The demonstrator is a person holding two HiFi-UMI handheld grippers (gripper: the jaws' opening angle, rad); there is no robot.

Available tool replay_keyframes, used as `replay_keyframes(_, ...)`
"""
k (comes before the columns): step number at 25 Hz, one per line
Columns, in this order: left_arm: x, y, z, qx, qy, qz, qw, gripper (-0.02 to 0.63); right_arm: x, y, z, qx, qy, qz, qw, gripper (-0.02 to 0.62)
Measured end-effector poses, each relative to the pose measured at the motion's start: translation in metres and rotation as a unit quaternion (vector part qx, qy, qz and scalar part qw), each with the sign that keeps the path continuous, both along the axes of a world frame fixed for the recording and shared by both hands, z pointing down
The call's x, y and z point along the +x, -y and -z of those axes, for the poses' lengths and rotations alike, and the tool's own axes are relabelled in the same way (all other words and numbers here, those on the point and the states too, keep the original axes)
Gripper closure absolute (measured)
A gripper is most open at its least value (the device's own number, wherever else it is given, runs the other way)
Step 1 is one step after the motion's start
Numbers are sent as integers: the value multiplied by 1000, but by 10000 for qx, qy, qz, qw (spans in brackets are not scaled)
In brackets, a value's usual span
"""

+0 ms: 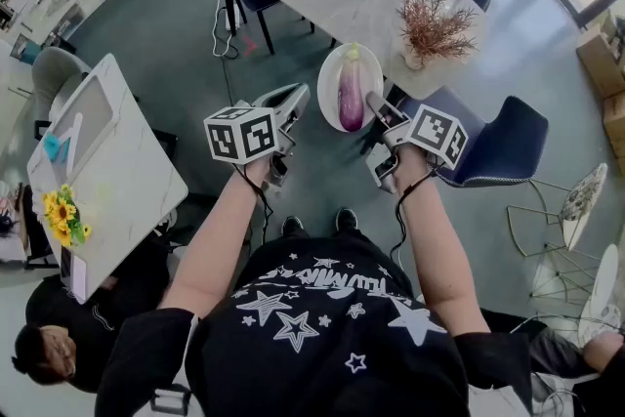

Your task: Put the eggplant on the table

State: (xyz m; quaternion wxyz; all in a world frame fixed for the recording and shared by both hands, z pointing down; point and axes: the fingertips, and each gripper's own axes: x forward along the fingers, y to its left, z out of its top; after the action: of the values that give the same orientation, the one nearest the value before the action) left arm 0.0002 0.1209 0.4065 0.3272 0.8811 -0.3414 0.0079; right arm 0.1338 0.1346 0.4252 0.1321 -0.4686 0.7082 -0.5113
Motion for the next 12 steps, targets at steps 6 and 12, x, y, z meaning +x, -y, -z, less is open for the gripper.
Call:
replay_keyframes(6,-2,4,7,211,4,61,9998,598,-1,1,0,9,-3,-12,10000,571)
replay_keyframes(12,-1,7,16,526,149,114,9984,598,-2,5,2,38,-24,7,10000,571)
